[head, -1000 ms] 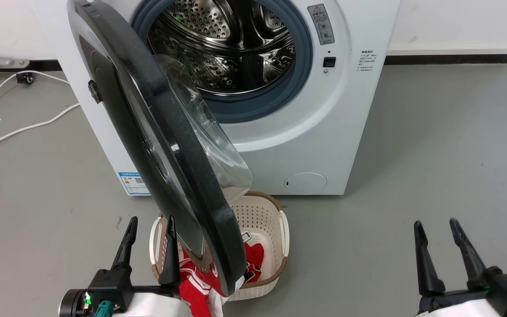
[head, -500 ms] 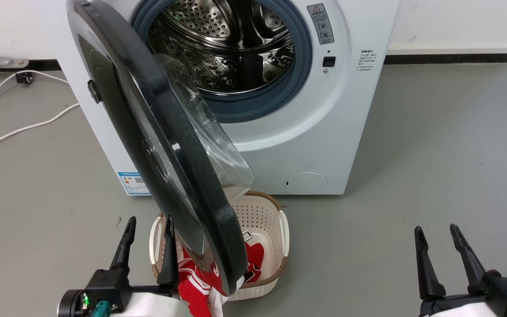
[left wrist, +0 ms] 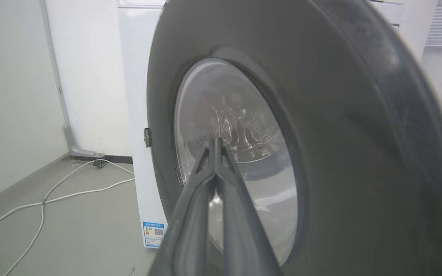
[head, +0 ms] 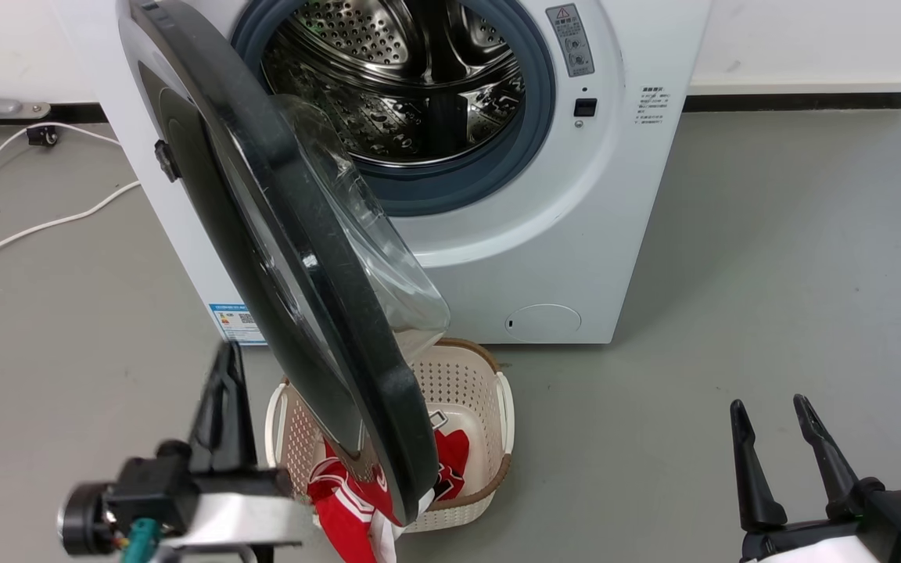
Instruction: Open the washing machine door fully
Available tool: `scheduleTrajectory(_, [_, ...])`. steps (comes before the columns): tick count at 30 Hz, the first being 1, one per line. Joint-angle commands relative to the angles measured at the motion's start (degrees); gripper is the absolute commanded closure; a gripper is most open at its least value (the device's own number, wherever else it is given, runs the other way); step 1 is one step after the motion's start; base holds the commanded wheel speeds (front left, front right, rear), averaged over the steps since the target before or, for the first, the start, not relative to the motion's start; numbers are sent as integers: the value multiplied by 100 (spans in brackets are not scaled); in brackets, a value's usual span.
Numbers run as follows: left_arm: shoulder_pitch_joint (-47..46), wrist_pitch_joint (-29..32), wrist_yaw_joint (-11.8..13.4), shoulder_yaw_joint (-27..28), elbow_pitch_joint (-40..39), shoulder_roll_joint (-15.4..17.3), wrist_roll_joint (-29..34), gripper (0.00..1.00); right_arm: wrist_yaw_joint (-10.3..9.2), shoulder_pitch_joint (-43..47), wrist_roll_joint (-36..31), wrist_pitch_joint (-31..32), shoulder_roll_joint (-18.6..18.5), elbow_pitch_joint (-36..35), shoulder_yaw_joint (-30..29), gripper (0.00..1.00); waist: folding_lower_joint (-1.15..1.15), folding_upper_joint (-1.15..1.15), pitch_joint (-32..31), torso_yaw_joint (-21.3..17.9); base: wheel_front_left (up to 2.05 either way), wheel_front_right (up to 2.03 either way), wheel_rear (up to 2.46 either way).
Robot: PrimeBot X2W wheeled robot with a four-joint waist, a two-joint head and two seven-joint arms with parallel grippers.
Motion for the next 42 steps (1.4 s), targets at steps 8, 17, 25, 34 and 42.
scheduleTrajectory(8, [-484, -16, -44, 145, -1176, 4, 187, 100, -2, -81, -22, -10, 18, -25, 56, 0, 0, 0, 36, -36, 0, 0, 0])
scheduleTrajectory(17, [-916, -16, -146, -778, -2188, 4, 66, 100, -2, -104, -24, -10, 18, 7, 66, 0, 0, 0, 67, -26, 0, 0, 0])
scheduleTrajectory(25, [-1183, -16, -322, -1941, -2146, 6, 92, 100, -2, -174, -41, -10, 17, 50, 130, 0, 0, 0, 59, -30, 0, 0, 0])
scheduleTrajectory(34, [-1121, -15, -387, -2812, -1726, 5, 7, 100, -2, -135, -32, -10, 17, 90, 187, 0, 0, 0, 36, -58, 0, 0, 0])
scheduleTrajectory(42, [-1031, -16, -507, -3338, -1440, 5, 23, 100, -2, -116, -18, -11, 17, 123, 215, 0, 0, 0, 35, -11, 0, 0, 0])
